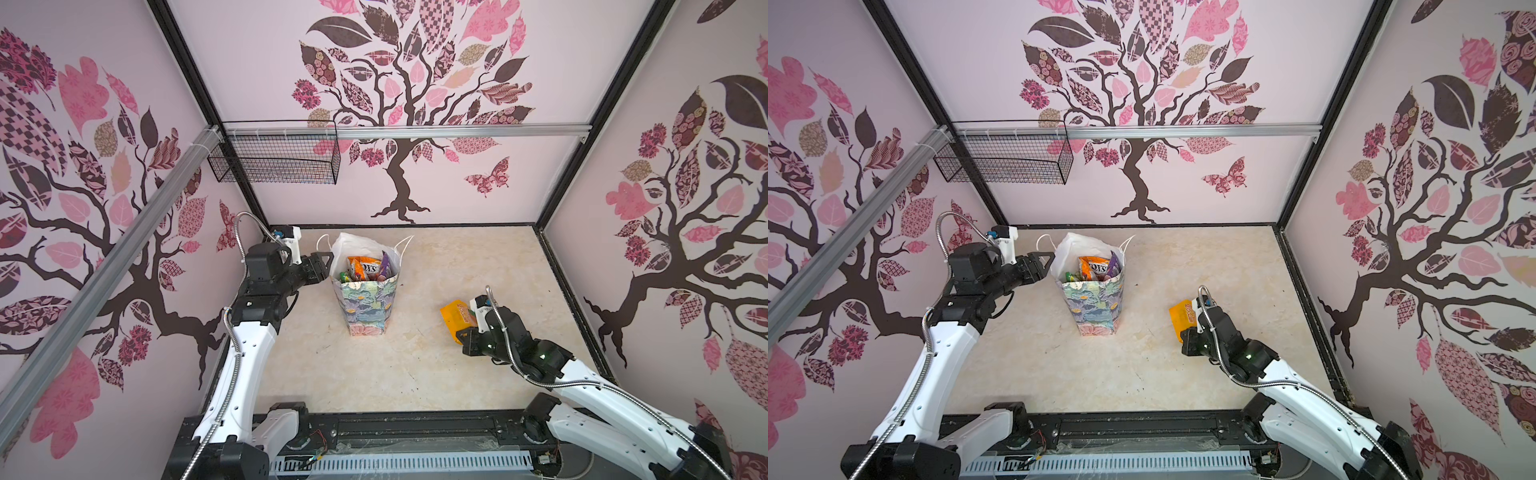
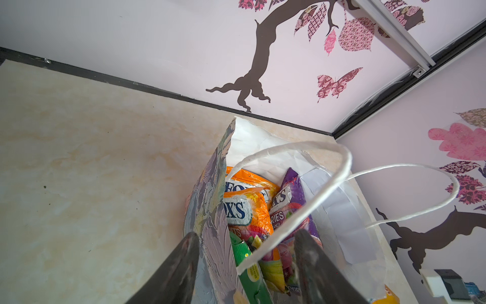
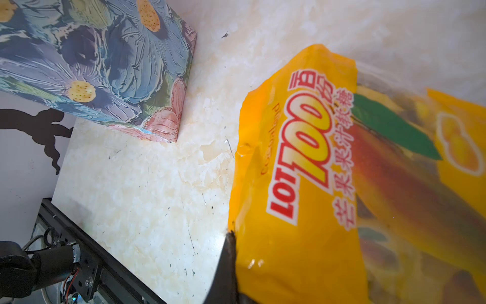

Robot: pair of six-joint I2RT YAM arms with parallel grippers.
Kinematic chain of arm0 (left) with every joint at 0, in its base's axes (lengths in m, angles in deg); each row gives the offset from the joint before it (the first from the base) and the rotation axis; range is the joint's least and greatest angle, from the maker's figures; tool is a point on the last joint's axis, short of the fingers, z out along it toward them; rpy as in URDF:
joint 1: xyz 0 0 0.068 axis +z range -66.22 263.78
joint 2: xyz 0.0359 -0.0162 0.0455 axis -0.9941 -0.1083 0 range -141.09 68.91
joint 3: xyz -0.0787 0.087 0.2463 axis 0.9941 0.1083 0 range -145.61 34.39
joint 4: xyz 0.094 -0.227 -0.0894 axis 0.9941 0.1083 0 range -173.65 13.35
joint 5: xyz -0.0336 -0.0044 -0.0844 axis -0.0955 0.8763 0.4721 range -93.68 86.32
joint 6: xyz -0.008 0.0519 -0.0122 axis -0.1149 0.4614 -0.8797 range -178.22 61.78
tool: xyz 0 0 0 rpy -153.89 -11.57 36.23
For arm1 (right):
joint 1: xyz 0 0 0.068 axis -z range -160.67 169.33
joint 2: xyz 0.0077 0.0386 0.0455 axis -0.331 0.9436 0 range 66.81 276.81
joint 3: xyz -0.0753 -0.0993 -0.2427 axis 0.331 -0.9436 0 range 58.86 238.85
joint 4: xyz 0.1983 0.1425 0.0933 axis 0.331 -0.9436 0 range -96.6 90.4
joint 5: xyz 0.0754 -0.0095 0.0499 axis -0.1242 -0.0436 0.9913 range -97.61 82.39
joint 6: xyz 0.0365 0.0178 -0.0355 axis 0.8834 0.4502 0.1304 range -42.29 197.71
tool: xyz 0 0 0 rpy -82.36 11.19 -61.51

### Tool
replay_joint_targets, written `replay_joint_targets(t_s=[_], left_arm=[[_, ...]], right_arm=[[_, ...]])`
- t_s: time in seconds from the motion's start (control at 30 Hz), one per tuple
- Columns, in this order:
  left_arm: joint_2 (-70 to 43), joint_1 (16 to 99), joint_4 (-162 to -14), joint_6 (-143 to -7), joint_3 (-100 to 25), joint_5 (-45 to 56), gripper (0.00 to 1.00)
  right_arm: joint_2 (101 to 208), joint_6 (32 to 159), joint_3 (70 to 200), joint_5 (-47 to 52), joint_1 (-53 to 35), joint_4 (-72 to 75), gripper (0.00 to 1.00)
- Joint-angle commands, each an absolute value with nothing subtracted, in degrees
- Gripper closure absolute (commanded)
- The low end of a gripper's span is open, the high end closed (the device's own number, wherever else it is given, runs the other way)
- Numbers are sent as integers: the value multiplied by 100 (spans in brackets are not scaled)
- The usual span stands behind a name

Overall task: Place the snacks into the paper bag
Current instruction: 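Close the right gripper on the edge of the yellow packet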

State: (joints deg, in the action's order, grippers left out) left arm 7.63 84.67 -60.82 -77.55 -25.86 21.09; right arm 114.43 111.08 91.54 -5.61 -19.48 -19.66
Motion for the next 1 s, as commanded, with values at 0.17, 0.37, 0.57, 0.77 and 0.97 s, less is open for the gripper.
replay_joint_targets(t_s=[0.17, 0.37, 0.57, 0.77, 0.97], left_arm=[[860, 8532, -6163, -7756, -2489, 2145, 42], [849, 8563, -6198, -7782, -2468, 2157, 42], [859, 8644, -6227, -7764, -2451, 2148, 42], [826, 8686, -6292, -7775, -2434, 2288, 46], [800, 8702, -6270, -7739, -2442, 2325, 77]], right_arm=[[11167, 10508, 10480, -1019, -1915, -2523, 100], [11197, 10287, 11036, -1176, -1912, -2840, 100], [11396, 10096, 11480, -1214, -1916, -3086, 100], [11500, 9991, 11938, -945, -1916, -3137, 100], [11617, 9903, 12374, -672, -1916, -3252, 100]])
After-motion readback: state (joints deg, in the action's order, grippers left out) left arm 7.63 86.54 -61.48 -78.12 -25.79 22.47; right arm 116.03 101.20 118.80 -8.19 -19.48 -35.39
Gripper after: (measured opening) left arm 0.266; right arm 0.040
